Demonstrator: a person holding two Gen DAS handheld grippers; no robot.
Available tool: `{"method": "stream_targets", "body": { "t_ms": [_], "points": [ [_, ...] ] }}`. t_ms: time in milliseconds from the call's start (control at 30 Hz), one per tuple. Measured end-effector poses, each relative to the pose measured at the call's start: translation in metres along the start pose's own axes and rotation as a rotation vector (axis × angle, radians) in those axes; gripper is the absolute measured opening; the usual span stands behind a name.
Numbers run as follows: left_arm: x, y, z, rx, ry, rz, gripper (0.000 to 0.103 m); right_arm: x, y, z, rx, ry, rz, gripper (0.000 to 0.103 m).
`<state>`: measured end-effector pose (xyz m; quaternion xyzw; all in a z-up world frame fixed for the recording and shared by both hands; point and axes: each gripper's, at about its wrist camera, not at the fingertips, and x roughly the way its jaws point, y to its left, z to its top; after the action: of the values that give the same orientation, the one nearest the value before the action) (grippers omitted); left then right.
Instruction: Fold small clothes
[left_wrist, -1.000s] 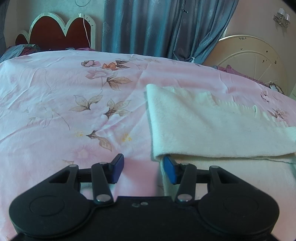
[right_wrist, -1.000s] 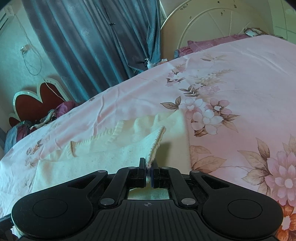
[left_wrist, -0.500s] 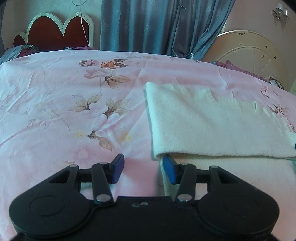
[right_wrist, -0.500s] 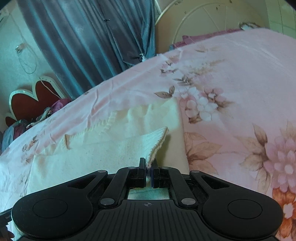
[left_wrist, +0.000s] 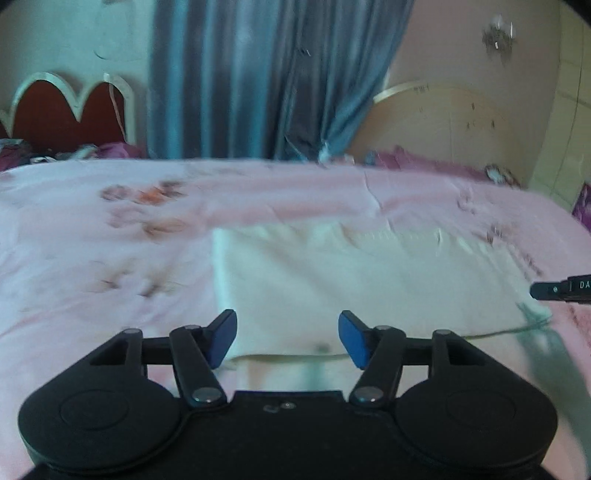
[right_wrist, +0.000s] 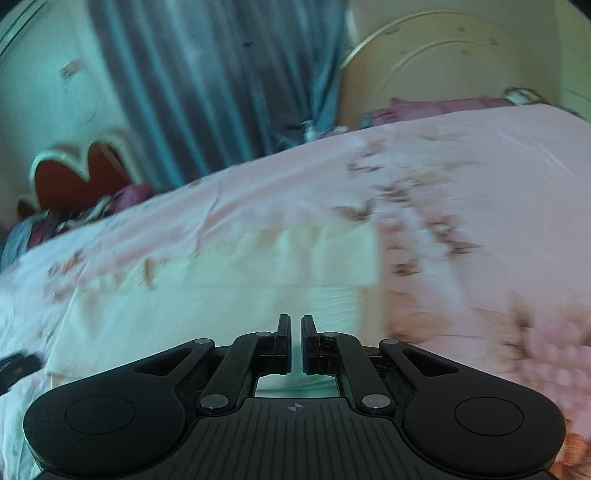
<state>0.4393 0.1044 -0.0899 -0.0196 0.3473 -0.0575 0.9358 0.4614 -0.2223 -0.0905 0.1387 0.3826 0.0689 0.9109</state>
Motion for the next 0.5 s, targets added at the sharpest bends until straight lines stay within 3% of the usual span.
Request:
{"method": "stream_targets", "body": {
  "t_ms": [100, 133, 167, 233, 367, 500],
  "points": [
    [0.022, -0.002, -0.007, -0.009, 0.052, -0.005, 0.06, 0.011, 0.001, -0.007, -0.022, 0.045, -0.001, 0.004],
    [0.024, 0.0, -0.011, 0.0, 0.054, -0.004, 0.06, 0.012, -0.001, -0.01, -0.047, 0.049, -0.039, 0.004],
    [0.022, 0.004, -0.014, 0.008, 0.051, -0.003, 0.06, 0.011, -0.008, -0.011, -0.044, 0.051, -0.071, 0.004],
    [0.019, 0.009, -0.017, 0.004, 0.056, -0.007, 0.06, 0.007, -0.025, -0.012, 0.011, 0.054, -0.053, 0.004],
    [0.014, 0.018, 0.001, -0.037, 0.031, -0.04, 0.063, -0.005, -0.021, 0.0, -0.007, -0.015, -0.021, 0.004],
    [0.035, 0.015, 0.027, -0.002, 0.015, -0.067, 0.067, 0.017, -0.009, 0.02, -0.034, -0.001, 0.002, 0.004]
  ]
}}
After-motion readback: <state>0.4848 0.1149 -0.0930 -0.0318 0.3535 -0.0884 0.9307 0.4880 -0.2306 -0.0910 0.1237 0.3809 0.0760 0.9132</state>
